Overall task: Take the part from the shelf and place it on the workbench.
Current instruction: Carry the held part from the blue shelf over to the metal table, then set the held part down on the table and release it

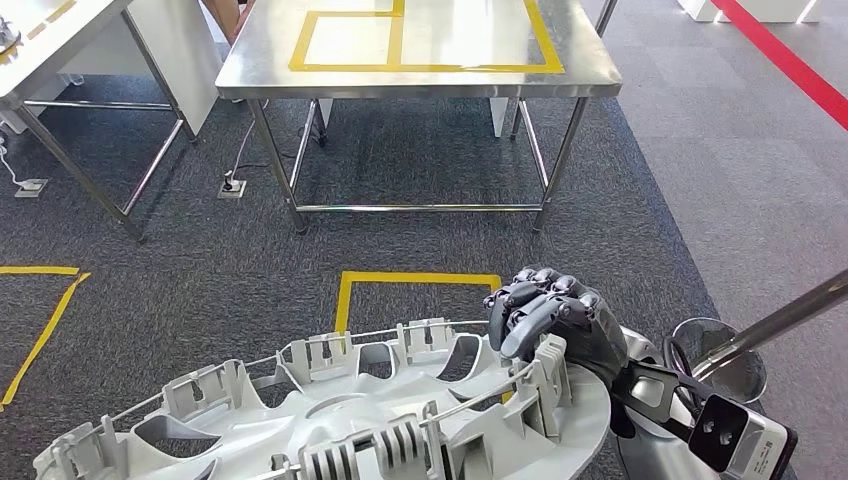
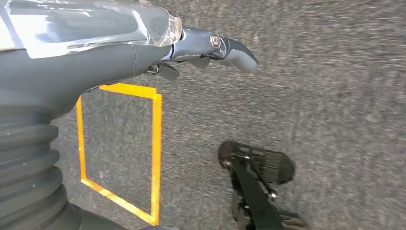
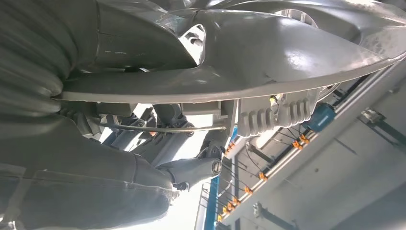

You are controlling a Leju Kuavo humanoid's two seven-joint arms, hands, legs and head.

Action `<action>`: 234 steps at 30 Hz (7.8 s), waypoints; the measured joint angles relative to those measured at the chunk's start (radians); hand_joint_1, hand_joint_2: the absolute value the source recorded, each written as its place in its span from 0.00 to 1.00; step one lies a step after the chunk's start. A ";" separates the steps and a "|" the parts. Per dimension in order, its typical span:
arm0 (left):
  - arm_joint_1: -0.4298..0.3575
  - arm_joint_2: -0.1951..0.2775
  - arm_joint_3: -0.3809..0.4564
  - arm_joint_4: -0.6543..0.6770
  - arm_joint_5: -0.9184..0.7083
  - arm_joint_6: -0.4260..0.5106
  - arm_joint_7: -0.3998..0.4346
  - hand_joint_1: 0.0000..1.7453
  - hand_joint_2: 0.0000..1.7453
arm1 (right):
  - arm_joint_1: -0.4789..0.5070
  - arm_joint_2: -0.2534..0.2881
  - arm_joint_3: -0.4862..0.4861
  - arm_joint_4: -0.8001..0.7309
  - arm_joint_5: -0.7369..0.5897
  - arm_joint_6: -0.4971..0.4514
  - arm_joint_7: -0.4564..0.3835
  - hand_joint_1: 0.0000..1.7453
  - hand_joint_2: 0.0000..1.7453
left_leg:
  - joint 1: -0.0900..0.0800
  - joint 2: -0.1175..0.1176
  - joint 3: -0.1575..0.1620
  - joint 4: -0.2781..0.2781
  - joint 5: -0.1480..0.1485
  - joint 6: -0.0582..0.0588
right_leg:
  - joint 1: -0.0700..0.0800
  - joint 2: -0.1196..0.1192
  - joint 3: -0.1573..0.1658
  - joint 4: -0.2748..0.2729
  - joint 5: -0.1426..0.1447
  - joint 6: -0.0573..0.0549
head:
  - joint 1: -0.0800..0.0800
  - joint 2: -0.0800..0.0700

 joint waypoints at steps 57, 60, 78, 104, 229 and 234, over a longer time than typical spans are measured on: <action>0.001 0.004 0.000 -0.003 -0.008 0.000 -0.014 0.00 1.00 | 0.012 0.008 -0.022 -0.034 -0.002 0.009 0.000 1.00 1.00 | 0.000 -0.005 -0.061 0.008 0.041 0.015 | 0.000 0.007 -0.050 0.235 -0.159 0.014 | -0.001 0.000; 0.003 0.003 0.000 -0.003 -0.008 0.000 -0.014 0.00 1.00 | 0.012 0.007 -0.023 -0.033 -0.005 0.013 0.000 1.00 1.00 | 0.000 -0.008 -0.023 0.008 0.013 0.008 | 0.000 0.005 -0.017 0.076 -0.036 0.005 | 0.000 0.000; -0.001 0.003 0.000 -0.004 -0.008 -0.003 -0.014 0.00 1.00 | -0.004 0.007 -0.026 -0.032 -0.014 0.014 0.000 1.00 1.00 | -0.008 -0.005 -0.146 0.036 0.069 -0.021 | 0.004 0.008 0.144 -0.054 -0.078 -0.030 | -0.006 0.000; -0.005 0.005 -0.001 -0.004 -0.020 -0.009 -0.017 0.00 1.00 | 0.009 -0.010 -0.044 -0.050 -0.014 0.007 0.000 1.00 1.00 | -0.003 -0.004 -0.213 0.272 -0.073 -0.038 | 0.002 0.007 0.114 -0.054 -0.056 -0.052 | -0.009 0.000; 0.034 0.067 0.083 -0.030 0.042 0.047 0.021 0.00 1.00 | 0.237 -0.282 -0.259 -0.033 0.588 -0.375 0.024 1.00 1.00 | -0.005 -0.010 -0.026 -0.004 -0.004 -0.002 | 0.009 0.001 0.036 -0.036 -0.011 -0.028 | -0.013 0.000; 0.048 0.066 0.091 -0.030 0.031 0.031 -0.005 0.00 1.00 | 0.244 -0.337 -0.260 0.150 0.715 -0.408 0.007 1.00 1.00 | -0.005 -0.007 -0.023 -0.006 -0.007 -0.017 | 0.009 0.005 0.040 -0.036 -0.013 -0.029 | -0.012 0.000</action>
